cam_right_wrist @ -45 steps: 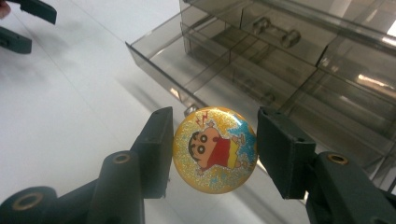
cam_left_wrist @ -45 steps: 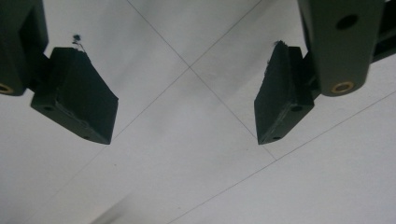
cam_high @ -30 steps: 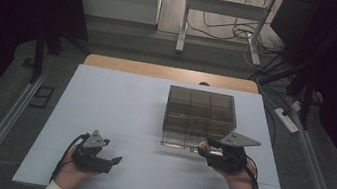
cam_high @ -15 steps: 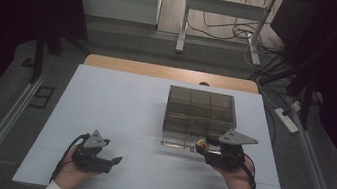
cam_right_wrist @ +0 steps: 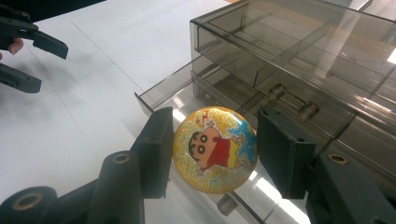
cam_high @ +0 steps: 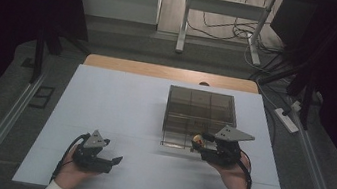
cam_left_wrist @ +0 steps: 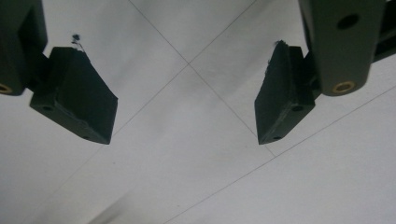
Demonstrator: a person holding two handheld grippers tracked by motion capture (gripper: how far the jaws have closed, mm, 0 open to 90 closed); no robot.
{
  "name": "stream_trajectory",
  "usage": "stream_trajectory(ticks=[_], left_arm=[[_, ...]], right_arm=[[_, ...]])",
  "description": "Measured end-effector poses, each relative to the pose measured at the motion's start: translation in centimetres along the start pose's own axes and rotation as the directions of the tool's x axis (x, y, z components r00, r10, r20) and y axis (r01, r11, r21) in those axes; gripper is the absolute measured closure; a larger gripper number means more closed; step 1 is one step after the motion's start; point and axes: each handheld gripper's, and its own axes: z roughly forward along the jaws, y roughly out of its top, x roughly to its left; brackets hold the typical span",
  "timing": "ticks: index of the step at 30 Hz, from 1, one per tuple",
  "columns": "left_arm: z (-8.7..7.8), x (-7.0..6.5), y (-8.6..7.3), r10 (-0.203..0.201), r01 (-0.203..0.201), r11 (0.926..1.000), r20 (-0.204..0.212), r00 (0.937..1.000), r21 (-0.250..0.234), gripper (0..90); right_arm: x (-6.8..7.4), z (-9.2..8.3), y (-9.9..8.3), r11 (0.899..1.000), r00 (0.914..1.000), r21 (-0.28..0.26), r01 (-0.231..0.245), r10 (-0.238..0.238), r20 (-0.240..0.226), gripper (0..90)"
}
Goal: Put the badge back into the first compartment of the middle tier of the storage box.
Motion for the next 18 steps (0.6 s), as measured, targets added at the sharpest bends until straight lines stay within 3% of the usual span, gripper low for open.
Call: stream_trajectory(ticks=[18], left_arm=[[0.0, 0.0, 0.0, 0.001, -0.001, 1.0000, 0.000, 1.0000, -0.001, 22.0]], right_arm=[[0.1, 1.2, 1.0, 1.000, 0.9999, -0.010, 0.010, -0.010, -0.010, 47.7]])
